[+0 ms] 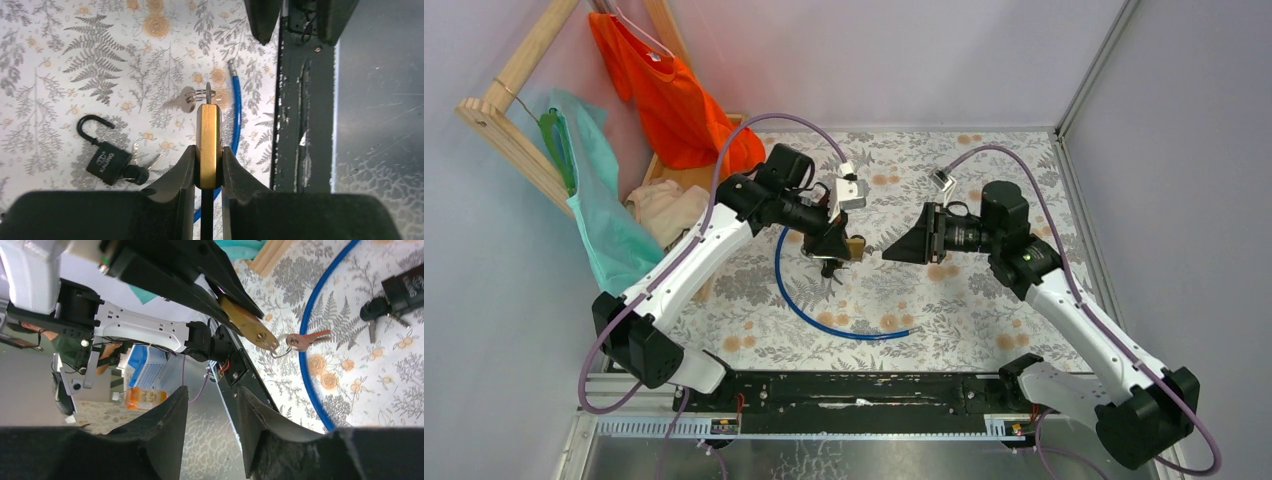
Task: Unlock with the key
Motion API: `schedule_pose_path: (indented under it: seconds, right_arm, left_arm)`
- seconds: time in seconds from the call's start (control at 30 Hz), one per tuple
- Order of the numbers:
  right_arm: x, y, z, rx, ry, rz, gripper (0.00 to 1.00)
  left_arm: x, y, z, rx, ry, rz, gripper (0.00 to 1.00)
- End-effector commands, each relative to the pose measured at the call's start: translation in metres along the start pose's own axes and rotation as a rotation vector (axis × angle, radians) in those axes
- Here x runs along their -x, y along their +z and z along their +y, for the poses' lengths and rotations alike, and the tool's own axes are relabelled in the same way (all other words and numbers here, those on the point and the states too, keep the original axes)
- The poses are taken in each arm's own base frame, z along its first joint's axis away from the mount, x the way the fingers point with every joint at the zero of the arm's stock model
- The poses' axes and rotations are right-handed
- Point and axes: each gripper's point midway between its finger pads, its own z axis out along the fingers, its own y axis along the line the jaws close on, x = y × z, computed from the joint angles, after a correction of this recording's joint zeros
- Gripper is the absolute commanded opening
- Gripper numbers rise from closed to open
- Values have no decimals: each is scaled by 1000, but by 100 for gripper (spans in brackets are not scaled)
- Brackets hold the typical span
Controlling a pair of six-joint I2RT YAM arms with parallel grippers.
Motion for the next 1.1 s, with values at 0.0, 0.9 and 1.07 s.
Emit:
schedule_pose_path:
  seconds: [0.0,0.9,1.07]
  right_arm:
    - [10,-14,32,77,-217,-54,48]
    - [-3,24,53,190,-497,-95,51]
    - [6,27,55,171,-487,-125,8]
  left_arm:
    - [34,-7,-18,-80,-43,-112,0]
    - [60,-26,-61,-391,-152,-264,2]
    - [55,-25,-59,-364,-159,-247,14]
